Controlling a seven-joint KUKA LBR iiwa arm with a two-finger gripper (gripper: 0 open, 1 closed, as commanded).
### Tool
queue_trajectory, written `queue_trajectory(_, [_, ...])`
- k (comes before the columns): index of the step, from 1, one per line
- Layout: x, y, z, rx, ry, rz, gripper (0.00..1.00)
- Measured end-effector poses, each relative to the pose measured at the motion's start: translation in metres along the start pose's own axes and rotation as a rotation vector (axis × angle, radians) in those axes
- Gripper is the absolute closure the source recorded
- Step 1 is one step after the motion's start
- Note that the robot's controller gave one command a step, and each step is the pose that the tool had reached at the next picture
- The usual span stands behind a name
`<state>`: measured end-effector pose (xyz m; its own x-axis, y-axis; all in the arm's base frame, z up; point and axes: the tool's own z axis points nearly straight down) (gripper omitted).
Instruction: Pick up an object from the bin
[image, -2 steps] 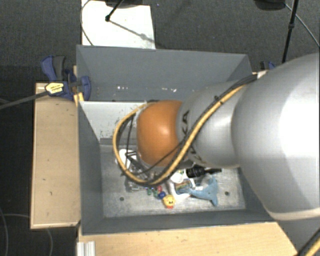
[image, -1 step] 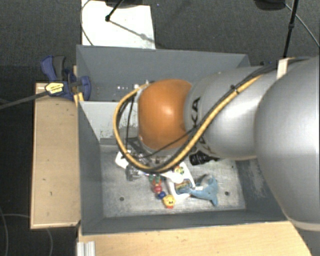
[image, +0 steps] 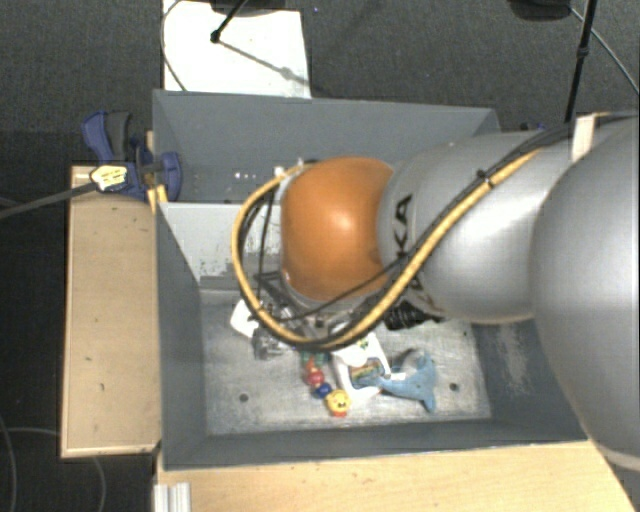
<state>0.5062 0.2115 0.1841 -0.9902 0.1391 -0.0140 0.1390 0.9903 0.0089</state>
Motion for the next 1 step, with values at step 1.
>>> queue_trajectory(1, [0.0063,-0.0001,0.0324,0.009,0.016,-0.002,1.00])
